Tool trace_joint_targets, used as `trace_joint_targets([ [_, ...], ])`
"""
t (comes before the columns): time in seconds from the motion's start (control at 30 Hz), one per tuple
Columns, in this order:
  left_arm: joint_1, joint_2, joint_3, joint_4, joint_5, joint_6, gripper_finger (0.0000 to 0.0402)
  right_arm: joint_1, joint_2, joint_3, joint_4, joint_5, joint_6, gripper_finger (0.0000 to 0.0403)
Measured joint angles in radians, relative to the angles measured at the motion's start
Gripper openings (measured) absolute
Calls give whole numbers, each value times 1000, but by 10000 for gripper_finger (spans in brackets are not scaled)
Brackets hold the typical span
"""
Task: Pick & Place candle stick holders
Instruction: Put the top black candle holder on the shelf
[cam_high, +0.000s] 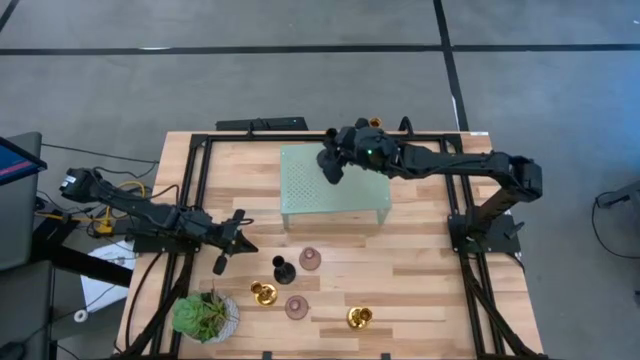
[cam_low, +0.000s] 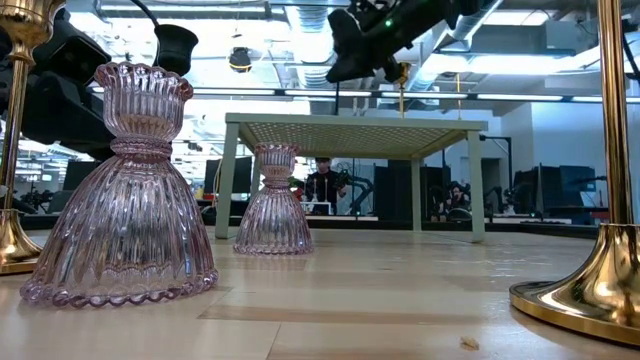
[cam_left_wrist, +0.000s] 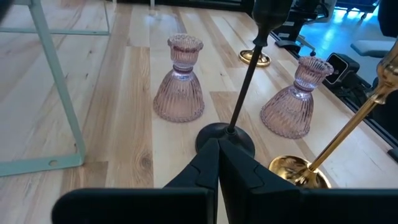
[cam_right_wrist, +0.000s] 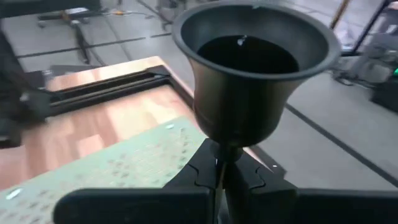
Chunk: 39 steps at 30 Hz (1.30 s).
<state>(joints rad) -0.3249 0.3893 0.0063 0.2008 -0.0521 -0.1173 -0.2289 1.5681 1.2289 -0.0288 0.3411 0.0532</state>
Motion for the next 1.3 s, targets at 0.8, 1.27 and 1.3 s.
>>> trace_joint_targets([
  [0.8, 0, 0, 0, 2, 0, 0, 8, -15, 1, 0, -47, -3, 26, 38],
  [1.27, 0, 0, 0, 2, 0, 0, 8, -3, 1, 0, -76, -1, -29, 58],
  [1.3, 0, 0, 0, 2, 0, 0, 8, 3, 1, 0, -82, -1, -34, 63],
])
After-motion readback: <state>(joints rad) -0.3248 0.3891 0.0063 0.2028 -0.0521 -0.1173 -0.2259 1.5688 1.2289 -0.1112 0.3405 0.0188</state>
